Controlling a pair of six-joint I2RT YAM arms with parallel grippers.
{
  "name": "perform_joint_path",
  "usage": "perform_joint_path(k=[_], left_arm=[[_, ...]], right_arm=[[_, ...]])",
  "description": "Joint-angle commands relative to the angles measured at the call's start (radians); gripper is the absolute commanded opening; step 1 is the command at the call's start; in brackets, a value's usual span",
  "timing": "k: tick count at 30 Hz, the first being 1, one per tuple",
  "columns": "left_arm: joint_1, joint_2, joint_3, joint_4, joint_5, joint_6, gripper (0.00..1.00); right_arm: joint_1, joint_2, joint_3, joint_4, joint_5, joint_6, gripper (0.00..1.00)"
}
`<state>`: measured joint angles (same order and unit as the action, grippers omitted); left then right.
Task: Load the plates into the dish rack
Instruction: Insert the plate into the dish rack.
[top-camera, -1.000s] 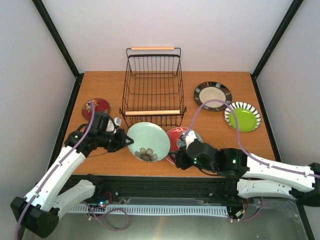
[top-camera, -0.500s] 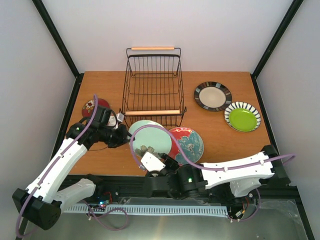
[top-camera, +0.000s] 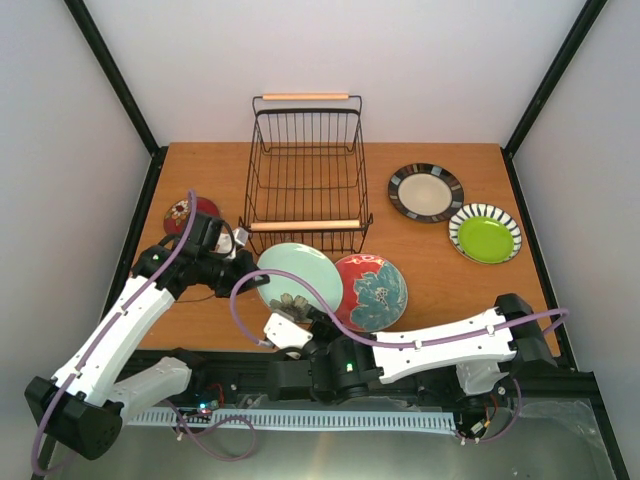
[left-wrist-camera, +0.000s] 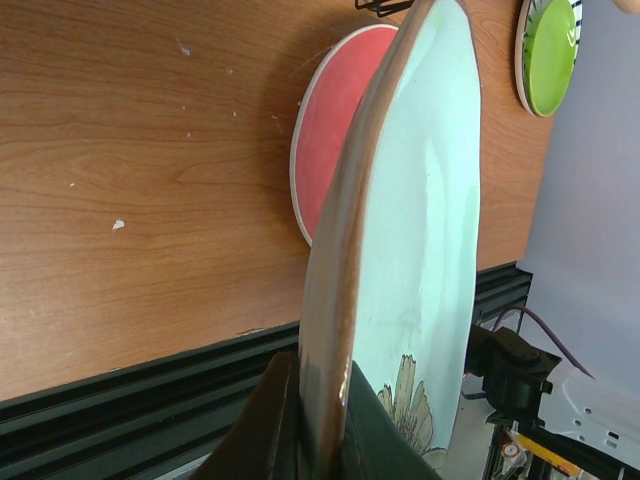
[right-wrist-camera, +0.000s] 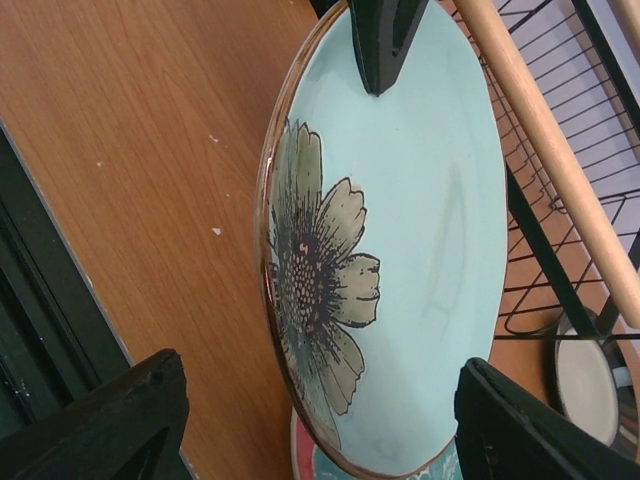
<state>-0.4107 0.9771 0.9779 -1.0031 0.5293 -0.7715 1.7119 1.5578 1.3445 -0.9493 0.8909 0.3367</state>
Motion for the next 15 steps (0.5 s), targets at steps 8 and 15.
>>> perform_joint_path(k=[8, 15], left_arm=[[-0.008, -0.025, 0.057, 0.032, 0.102, 0.004, 0.01], [-0.008, -0.037, 0.055, 0.018, 0.104, 0.003, 0.01]], right_arm=[[-0.062, 0.054, 0.004, 0.081, 0.029, -0.055, 0.81], [-0.137, 0.067, -0.018, 0.153, 0.042, -0.107, 0.74]])
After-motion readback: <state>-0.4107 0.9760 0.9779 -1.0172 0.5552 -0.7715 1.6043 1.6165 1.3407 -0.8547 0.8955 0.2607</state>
